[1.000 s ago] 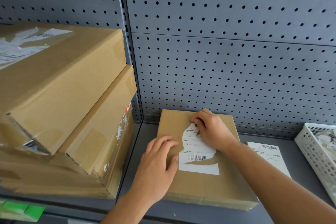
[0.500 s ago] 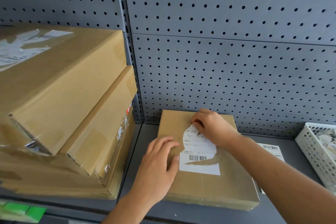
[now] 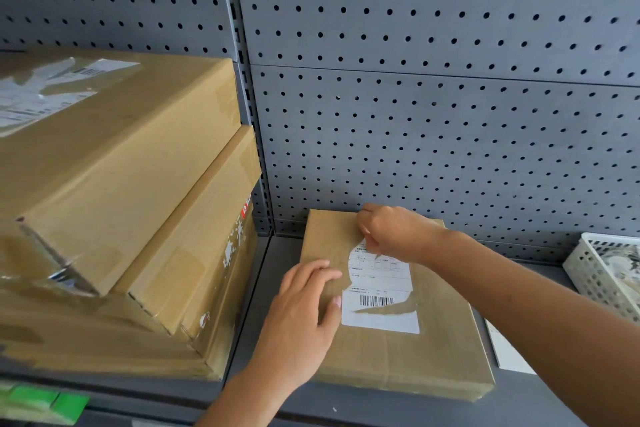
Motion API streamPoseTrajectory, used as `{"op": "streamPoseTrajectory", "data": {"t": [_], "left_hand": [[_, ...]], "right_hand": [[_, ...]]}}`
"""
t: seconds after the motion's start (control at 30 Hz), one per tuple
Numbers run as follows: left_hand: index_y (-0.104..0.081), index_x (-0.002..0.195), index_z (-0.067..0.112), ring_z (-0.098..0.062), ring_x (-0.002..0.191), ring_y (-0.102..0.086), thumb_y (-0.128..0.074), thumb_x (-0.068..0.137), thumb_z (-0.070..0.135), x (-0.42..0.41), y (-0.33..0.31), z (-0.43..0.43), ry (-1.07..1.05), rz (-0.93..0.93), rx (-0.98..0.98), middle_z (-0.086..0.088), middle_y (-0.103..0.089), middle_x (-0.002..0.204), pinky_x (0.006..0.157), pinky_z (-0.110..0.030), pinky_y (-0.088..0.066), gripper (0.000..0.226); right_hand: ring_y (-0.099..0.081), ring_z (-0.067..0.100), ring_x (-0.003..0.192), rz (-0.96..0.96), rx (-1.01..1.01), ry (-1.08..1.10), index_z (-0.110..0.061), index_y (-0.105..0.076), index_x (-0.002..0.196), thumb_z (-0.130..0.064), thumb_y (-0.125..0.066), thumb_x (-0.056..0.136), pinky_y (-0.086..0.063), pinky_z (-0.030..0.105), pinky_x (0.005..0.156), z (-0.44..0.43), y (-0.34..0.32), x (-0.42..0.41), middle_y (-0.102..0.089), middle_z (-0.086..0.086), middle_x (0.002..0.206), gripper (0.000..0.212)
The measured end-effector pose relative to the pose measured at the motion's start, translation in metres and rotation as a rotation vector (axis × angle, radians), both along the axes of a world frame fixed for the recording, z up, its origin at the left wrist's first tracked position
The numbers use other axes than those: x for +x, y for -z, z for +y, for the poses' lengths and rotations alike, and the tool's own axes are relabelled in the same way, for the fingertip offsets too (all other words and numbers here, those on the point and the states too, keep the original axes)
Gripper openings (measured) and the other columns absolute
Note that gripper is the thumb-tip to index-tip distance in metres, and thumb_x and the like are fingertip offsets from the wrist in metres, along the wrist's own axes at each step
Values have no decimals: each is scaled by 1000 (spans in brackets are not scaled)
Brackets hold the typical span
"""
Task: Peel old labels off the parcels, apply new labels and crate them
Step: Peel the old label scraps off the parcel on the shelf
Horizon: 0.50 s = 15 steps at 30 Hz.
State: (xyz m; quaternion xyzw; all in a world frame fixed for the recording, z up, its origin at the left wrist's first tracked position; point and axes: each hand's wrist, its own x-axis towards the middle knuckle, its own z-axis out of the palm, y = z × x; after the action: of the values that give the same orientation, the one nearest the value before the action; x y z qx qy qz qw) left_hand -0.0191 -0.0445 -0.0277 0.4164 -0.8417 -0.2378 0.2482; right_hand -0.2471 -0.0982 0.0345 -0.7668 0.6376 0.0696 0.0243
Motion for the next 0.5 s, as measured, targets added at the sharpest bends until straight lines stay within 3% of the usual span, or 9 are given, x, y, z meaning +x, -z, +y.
{"op": "streamPoseTrajectory", "data": {"t": [0.13,0.27,0.37,0.43,0.5], "left_hand": [[-50,132,40,12,138,-17,-47,100,38,-1,-1,0,-1,0,2,34,-31,141,107,-19,-29,32],[-50,133,39,12,138,-17,-48,100,37,-1,-1,0,-1,-4,-2,34,-31,141,107,-17,-29,32],[-50,133,39,13,137,-16,-48,100,37,-1,-1,0,0,-5,-2,34,-31,141,106,-15,-26,32],[-51,132,39,14,137,-17,-49,100,37,-1,-1,0,-3,-3,-6,34,-32,141,105,-14,-25,32],[-51,132,39,14,136,-17,-49,100,37,-1,-1,0,-4,-3,-7,34,-32,141,104,-13,-24,32]], "right_hand": [[-59,26,84,-77,6,28,-8,-54,101,-17,-54,92,-45,33,66,4,2,-5,-53,4,105,13],[-57,18,88,-223,-52,86,-13,-55,98,-16,-53,93,-26,15,49,14,4,-13,-52,-5,100,6],[-55,11,83,-390,-127,105,-17,-55,101,-14,-54,94,-38,8,60,18,12,-18,-51,-8,96,8],[-57,11,81,-451,-136,85,-19,-59,104,-13,-58,94,-44,13,70,18,18,-20,-50,-6,99,12],[-60,13,80,-458,-149,72,-19,-65,102,-12,-60,94,-51,26,76,19,24,-22,-50,-4,101,12]]}}
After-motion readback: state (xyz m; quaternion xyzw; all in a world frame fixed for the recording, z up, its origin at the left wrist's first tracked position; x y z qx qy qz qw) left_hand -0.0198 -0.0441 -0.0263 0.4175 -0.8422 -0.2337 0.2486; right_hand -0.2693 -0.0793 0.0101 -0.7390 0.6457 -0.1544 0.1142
